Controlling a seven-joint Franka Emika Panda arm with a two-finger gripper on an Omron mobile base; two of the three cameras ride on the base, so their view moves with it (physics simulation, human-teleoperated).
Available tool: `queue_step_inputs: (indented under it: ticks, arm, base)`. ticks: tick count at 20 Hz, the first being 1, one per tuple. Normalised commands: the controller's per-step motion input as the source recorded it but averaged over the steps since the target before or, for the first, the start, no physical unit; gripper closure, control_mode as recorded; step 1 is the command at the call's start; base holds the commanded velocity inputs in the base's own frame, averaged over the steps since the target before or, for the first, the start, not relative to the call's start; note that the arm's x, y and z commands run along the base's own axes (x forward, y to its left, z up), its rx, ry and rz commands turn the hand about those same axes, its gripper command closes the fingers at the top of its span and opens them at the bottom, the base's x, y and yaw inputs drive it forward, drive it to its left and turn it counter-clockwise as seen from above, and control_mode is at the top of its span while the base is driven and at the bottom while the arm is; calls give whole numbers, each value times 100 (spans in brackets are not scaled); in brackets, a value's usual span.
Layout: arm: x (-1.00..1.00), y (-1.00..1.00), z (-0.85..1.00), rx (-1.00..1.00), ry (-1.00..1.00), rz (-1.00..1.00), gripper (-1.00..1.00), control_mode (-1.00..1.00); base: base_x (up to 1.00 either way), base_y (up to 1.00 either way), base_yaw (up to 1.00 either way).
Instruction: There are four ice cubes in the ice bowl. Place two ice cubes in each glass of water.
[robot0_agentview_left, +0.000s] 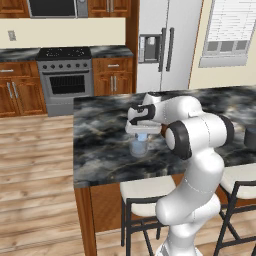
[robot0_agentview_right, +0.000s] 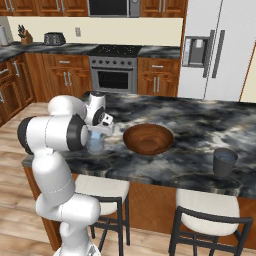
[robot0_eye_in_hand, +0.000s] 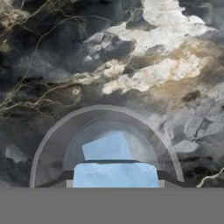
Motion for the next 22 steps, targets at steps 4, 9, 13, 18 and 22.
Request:
queue_step_inputs:
  ticks: [4, 9, 13, 18, 22]
  arm:
    - [13, 13, -12, 0, 0, -1, 100, -100]
    - [36, 7, -13, 0, 0, 0, 100, -100]
    - [33, 0, -8, 0, 0, 0, 100, -100]
    - [6, 0, -1, 0, -1, 0, -100, -100]
    - [0, 0, 0, 0, -2, 0, -100, -100]
  base:
    - [0, 0, 0]
    - [0, 0, 0]
    - [0, 0, 0]
    - [0, 0, 0]
    - [0, 0, 0]
